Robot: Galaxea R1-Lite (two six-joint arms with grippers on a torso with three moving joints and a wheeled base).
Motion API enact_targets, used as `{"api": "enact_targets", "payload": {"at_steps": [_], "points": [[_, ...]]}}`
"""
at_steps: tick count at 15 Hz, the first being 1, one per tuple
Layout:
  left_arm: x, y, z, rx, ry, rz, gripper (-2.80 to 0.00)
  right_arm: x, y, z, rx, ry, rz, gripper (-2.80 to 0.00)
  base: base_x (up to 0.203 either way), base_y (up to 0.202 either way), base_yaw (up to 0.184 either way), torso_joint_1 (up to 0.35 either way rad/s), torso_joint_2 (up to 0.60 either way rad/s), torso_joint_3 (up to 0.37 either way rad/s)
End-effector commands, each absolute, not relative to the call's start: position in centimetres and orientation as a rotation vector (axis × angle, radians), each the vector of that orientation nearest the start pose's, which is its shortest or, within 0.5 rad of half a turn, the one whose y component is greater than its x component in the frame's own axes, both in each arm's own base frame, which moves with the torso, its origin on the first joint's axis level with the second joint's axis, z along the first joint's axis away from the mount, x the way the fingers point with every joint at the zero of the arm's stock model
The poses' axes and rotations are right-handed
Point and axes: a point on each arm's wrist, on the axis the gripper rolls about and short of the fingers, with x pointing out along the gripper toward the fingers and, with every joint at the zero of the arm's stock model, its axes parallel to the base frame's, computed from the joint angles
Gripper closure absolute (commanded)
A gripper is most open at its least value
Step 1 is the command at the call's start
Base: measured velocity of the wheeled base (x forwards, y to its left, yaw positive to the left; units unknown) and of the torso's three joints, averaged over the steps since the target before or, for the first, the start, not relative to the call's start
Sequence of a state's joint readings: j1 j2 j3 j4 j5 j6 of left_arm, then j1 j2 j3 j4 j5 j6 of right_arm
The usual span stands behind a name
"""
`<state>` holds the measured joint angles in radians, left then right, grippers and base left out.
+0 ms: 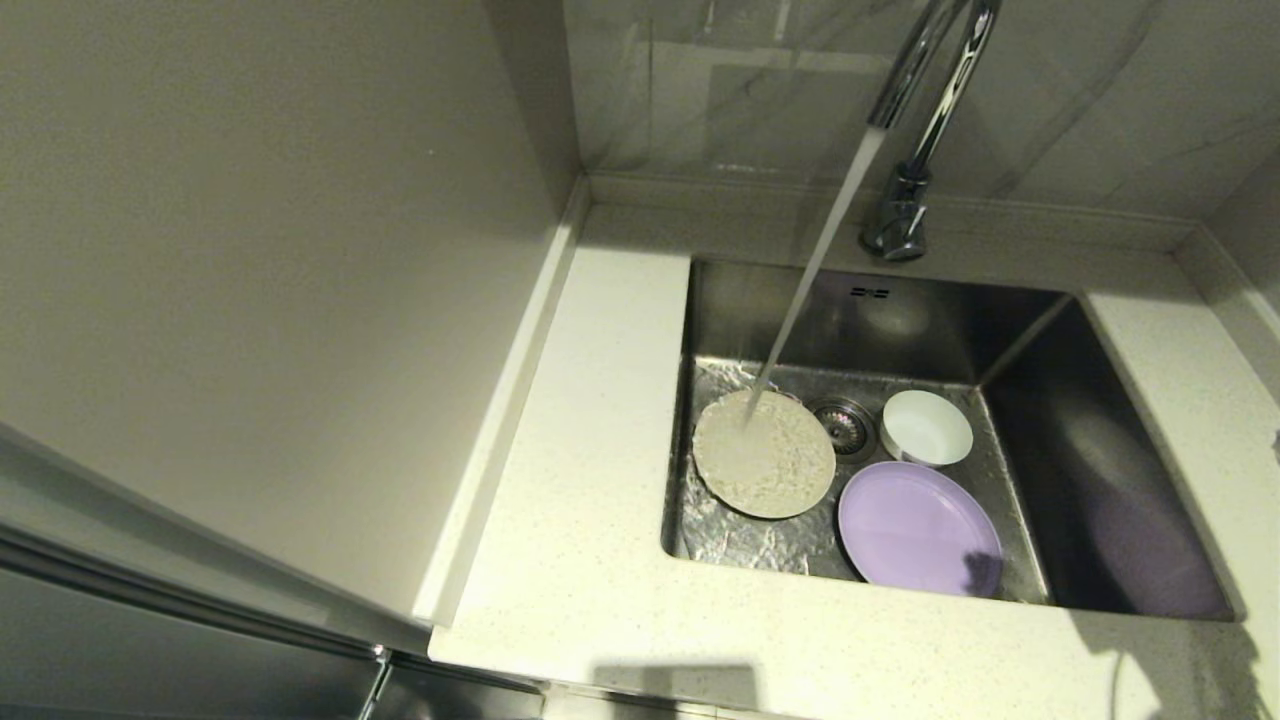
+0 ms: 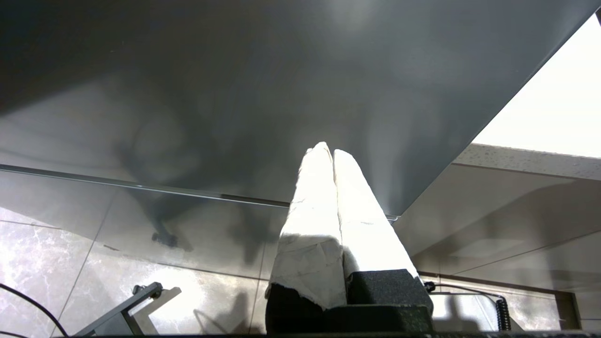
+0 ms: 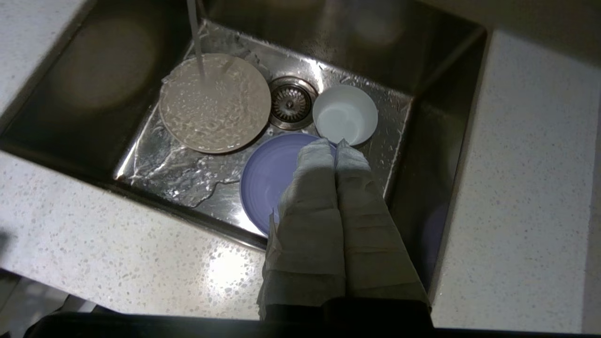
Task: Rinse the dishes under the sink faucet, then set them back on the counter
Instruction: Wait for the water to rinse the bowl
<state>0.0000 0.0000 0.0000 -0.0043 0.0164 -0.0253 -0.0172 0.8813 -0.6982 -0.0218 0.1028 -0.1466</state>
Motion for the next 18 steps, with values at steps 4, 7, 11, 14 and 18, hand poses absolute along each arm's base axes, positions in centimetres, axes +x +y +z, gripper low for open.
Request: {"api": "enact_targets", "payload": {"at_steps": [4,7,11,14,18], "points": [[-2.3,0.0,7.6,-0.026,-0.009,0.017,0.0,15.0,-0.8,27.5,-0.095,0.55,0.073,0.0,0.0,0.0,0.0,0.0,0.0,0.0],[-2.3,0.0,7.6,-0.025,-0.008,0.017,0.0,17.8,-1.0,28.3,-0.088,0.579,0.078,0.0,0.0,0.0,0.0,0.0,0.0,0.0],[-2.3,0.0,7.6,-0.026,-0.009,0.017,0.0,22.6,-1.2,27.8,0.058,0.733,0.151,0.0,0.0,0.0,0.0,0.0,0.0,0.0],[-2.3,0.0,7.6,-0.026,-0.008,0.017,0.0,26.7,-1.0,28.8,0.294,0.735,0.277,0.0,0.0,0.0,0.0,0.0,0.0,0.0],[-2.3,0.0,7.6,-0.026,-0.008,0.017,0.0,31.7,-0.9,29.6,0.538,0.738,0.49,0.0,0.0,0.0,0.0,0.0,0.0,0.0]]}}
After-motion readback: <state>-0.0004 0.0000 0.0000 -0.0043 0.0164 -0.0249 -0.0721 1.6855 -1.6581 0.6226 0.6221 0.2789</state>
